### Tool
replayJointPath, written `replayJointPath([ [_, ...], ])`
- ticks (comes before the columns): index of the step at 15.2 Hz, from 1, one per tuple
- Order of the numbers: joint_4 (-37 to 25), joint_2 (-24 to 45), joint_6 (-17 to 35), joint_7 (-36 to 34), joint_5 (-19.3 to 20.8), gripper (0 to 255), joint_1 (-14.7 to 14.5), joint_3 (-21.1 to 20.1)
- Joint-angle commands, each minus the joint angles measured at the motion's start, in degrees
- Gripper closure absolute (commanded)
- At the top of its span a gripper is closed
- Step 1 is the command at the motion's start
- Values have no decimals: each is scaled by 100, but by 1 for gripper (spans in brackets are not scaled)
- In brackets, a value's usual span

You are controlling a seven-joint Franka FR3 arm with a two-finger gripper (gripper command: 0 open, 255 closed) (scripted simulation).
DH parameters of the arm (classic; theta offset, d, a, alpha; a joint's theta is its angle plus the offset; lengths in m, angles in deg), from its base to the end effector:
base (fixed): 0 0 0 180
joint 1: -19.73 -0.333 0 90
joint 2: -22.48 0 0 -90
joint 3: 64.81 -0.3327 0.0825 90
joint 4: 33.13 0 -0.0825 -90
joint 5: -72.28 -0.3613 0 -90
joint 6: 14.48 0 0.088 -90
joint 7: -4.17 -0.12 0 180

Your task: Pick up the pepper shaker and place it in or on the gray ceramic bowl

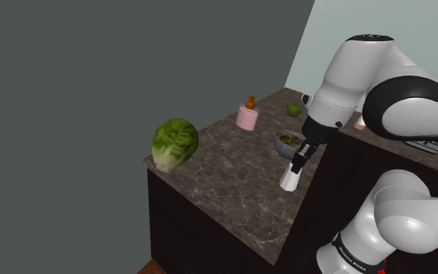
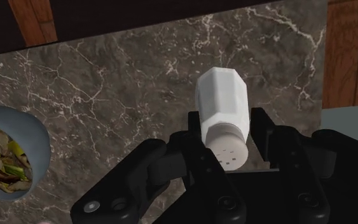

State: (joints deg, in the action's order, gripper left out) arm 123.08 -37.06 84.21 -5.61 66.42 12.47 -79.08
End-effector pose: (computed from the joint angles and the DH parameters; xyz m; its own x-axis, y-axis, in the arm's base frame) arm 0.1997 0.0981 0.4875 0.9963 0.0744 0.0422 0.0695 -0.9918 0.1068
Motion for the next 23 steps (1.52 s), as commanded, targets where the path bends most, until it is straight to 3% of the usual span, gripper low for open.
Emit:
replayJointPath([
  [1,-160,7,-153,16,32,255,19,34],
  [6,-534,70,-461,40,91,255,59,92],
  [14,-729,514,-153,1147,1025,255,652,1220],
  [23,-1475,1580,313,2269,1786,255,1113,2361],
])
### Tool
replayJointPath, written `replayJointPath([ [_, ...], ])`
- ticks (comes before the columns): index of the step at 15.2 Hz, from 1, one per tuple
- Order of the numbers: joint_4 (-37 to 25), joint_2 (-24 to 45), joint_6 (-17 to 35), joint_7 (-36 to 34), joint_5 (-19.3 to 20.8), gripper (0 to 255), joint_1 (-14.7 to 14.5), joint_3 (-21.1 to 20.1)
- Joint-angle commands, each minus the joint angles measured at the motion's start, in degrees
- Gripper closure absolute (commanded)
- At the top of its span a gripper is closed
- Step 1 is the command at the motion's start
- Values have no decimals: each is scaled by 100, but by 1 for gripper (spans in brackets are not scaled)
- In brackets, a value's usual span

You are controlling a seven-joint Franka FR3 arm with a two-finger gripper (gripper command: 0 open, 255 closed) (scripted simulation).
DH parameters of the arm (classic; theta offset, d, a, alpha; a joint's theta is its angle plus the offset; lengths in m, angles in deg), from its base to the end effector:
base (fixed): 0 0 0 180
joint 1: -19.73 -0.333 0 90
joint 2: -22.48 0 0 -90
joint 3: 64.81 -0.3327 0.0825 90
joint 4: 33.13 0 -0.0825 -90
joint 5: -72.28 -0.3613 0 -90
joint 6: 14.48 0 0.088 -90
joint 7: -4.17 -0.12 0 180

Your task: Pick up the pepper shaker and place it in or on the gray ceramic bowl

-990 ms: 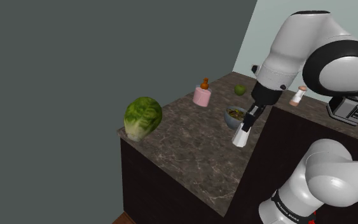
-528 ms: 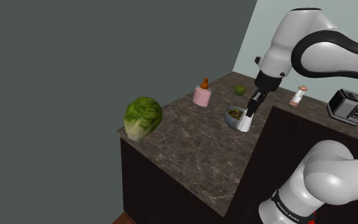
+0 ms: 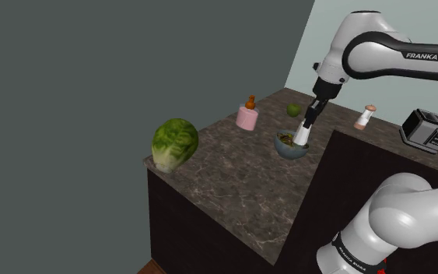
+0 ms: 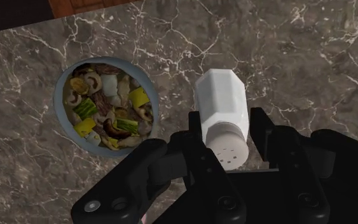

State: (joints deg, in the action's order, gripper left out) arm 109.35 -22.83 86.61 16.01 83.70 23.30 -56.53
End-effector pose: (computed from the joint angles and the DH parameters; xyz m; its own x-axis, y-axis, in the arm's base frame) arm 0.2769 -0.0885 0.5460 0.9964 0.0733 0.0421 0.0685 -0.9920 0.1058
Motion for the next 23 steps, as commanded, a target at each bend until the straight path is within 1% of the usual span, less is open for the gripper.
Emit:
replayJointPath([
  [1,-217,300,123,226,116,255,60,225],
  [5,-737,912,301,705,272,255,143,691],
  [8,-1188,1407,411,1074,309,255,169,1032],
  [11,-1692,1934,496,1460,271,255,172,1371],
  [14,-2300,2547,553,1909,131,255,161,1739],
  [23,-1656,2600,1247,1861,180,255,194,1819],
])
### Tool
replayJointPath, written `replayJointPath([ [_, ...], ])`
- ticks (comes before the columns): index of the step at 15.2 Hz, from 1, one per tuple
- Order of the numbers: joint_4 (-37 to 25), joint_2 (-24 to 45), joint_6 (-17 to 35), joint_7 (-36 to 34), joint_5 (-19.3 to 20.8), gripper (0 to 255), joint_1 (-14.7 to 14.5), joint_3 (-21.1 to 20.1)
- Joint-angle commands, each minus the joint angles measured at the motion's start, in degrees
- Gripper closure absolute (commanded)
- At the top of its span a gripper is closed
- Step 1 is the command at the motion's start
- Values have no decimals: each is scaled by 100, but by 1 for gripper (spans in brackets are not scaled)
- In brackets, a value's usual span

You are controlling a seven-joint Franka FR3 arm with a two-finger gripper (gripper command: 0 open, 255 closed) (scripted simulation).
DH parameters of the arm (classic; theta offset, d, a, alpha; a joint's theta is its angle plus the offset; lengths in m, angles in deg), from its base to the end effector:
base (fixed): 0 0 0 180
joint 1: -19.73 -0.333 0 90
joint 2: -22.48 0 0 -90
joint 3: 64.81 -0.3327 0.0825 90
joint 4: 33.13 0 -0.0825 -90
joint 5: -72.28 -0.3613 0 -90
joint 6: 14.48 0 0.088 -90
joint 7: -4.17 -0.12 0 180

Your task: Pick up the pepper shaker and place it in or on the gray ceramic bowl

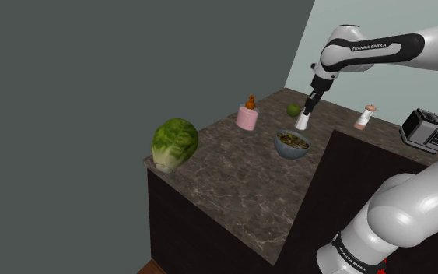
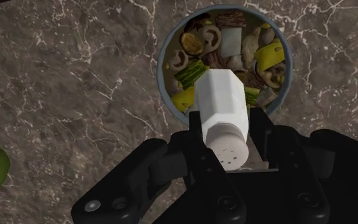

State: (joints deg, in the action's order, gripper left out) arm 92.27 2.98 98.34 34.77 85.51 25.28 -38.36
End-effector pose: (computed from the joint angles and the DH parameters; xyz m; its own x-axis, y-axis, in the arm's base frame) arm 0.3596 -0.2681 0.5284 0.9964 0.0742 0.0414 0.0694 -0.9919 0.1066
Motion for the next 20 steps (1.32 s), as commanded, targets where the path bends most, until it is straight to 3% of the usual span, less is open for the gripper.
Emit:
replayJointPath([
  [1,119,32,152,-19,2,255,-2,13],
  [11,717,240,950,-38,21,255,14,133],
  [19,739,252,983,-38,21,255,14,138],
  [20,736,253,981,-37,20,0,14,138],
])
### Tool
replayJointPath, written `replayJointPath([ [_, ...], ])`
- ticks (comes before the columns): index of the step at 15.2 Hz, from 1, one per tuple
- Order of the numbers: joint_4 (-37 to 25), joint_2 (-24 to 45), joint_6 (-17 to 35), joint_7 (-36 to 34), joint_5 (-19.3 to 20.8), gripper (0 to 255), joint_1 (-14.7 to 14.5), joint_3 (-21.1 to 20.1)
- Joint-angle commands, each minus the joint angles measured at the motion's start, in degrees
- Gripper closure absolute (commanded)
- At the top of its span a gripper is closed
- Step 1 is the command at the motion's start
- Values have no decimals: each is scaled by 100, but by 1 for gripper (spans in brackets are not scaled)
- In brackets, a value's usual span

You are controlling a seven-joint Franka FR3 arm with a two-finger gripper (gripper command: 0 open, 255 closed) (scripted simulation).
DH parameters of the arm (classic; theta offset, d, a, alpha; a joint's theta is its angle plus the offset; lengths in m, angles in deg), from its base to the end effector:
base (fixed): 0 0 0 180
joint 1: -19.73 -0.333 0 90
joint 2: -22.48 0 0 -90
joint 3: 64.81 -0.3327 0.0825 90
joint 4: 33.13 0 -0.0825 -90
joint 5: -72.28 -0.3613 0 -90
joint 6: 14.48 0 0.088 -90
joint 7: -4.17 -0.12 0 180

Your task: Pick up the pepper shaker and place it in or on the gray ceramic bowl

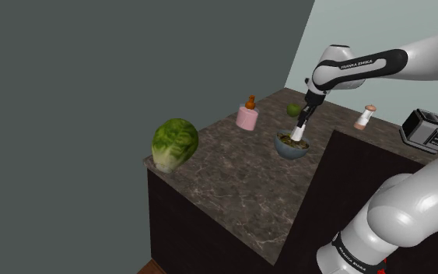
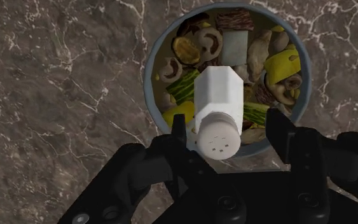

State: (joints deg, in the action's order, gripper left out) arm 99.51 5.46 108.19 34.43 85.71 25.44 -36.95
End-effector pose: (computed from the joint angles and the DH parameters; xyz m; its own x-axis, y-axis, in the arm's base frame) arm 0.3630 -0.2686 0.4688 0.9963 0.0739 0.0450 0.0686 -0.9917 0.1085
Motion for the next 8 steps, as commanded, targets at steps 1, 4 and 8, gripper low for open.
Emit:
replayJointPath([
  [1,4,14,0,4,-3,0,-1,4],
  [4,0,14,-4,6,-4,0,-1,4],
  [8,-351,-243,-611,-45,20,0,-8,-130],
])
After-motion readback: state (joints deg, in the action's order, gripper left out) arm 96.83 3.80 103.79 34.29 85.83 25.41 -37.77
